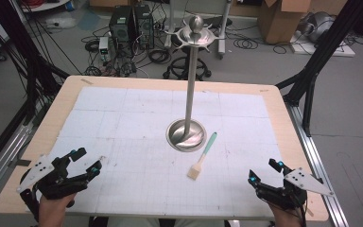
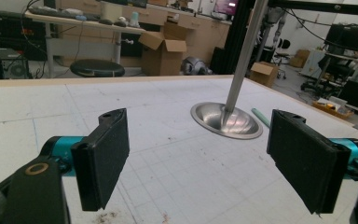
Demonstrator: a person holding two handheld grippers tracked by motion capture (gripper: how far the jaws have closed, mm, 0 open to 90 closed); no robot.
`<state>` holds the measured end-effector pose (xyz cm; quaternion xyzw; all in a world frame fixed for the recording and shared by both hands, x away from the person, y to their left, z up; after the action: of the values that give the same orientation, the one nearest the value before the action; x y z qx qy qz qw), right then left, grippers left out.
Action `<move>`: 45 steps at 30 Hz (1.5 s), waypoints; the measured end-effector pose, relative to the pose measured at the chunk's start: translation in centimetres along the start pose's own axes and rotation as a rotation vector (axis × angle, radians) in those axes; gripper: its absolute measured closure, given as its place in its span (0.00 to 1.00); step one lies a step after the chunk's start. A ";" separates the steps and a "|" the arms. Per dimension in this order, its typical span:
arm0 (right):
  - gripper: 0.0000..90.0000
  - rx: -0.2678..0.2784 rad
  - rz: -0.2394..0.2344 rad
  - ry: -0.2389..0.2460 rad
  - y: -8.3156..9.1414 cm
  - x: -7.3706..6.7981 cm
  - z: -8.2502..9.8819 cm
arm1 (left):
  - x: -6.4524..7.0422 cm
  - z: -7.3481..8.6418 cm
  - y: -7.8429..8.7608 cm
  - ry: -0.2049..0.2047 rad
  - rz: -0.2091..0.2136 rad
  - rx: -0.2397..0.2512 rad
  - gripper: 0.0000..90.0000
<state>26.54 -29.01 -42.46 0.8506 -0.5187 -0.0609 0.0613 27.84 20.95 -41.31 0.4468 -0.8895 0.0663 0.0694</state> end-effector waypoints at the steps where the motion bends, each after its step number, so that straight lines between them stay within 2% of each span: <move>1: 0.18 -0.002 -0.005 0.004 -0.1 -0.1 0.0 | -0.1 0.0 0.0 0.006 -0.005 0.007 0.24; 5: 0.18 -0.020 -0.016 0.008 -0.6 -0.5 0.3 | -0.2 0.1 -0.2 0.011 -0.005 0.008 0.23; 9: 0.18 -0.014 -0.035 0.007 -0.8 -1.0 0.1 | -0.3 0.1 -0.1 0.014 -0.007 0.008 0.23; 14: 0.19 -0.022 -0.060 0.034 -1.3 -2.0 0.0 | -0.2 0.1 0.1 0.007 -0.001 0.006 0.23; 21: 0.24 0.000 -0.074 0.001 -1.7 -2.2 -0.5 | -0.2 0.3 -0.1 0.015 -0.004 0.000 0.23; 25: 0.29 -0.015 -0.103 0.008 -3.0 -3.1 -0.7 | -0.2 0.5 -0.2 0.013 -0.003 -0.010 0.23; 27: 0.35 -0.033 -0.129 0.012 -3.7 -4.0 -0.7 | -0.2 0.4 -0.2 0.018 0.000 -0.005 0.23; 28: 0.46 -0.066 -0.143 0.031 -4.6 -4.8 -0.3 | -0.3 0.4 -0.1 0.020 0.002 -0.003 0.23; 29: 0.46 -0.066 -0.143 0.031 -4.6 -4.8 -0.3 | -0.3 0.4 -0.1 0.020 0.002 -0.003 0.23; 30: 0.53 -0.085 -0.137 0.034 -5.0 -4.9 -0.1 | -0.3 0.4 -0.1 0.023 0.001 -0.001 0.23; 31: 0.74 -0.143 -0.135 0.018 -6.2 -5.2 0.6 | -0.4 0.4 -0.1 0.022 0.002 -0.001 0.23; 32: 0.79 -0.157 -0.134 0.013 -6.4 -5.3 0.7 | -0.4 0.4 0.0 0.022 0.000 -0.003 0.23; 33: 0.79 -0.157 -0.134 0.013 -6.4 -5.3 0.7 | -0.4 0.4 0.0 0.022 0.000 -0.003 0.23; 34: 0.86 -0.179 -0.134 0.014 -7.0 -5.4 1.0 | -0.4 0.4 0.0 0.023 0.000 -0.005 0.23; 35: 0.98 -0.218 -0.129 0.024 -8.1 -5.5 1.6 | -0.5 0.4 0.0 0.027 -0.001 -0.002 0.23; 36: 0.98 -0.218 -0.129 0.024 -8.1 -5.5 1.6 | -0.5 0.4 0.0 0.027 -0.001 -0.002 0.23; 37: 0.99 -0.233 -0.132 0.036 -9.2 -5.8 1.9 | -0.5 0.4 0.0 0.028 -0.002 -0.002 0.23; 38: 0.99 -0.233 -0.132 0.036 -9.2 -5.8 1.9 | -0.5 0.4 -0.1 0.028 -0.003 -0.004 0.23; 42: 0.99 -0.276 -0.138 0.060 -11.2 -6.7 2.6 | -0.5 0.5 0.0 0.027 0.000 -0.009 0.23; 43: 0.99 -0.304 -0.148 0.083 -12.1 -7.5 3.2 | -0.5 0.5 0.0 0.026 0.001 -0.008 0.23; 45: 0.99 -0.344 -0.147 0.104 -12.8 -8.3 3.9 | -0.5 0.5 0.0 0.029 -0.001 -0.009 0.23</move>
<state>33.31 -16.02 -48.11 0.8650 -0.4335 -0.1090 0.2279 28.09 21.28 -41.87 0.4459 -0.8885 0.0689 0.0843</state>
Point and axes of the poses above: each handheld gripper's, and its own axes: y roughly backward along the jaws, z roughly out of its underside, x roughly to its right, the point moved 9 cm from there along -y, roughly forward along the jaws, and after that the axes turned 8 degrees about x, right-handed, at the moved point
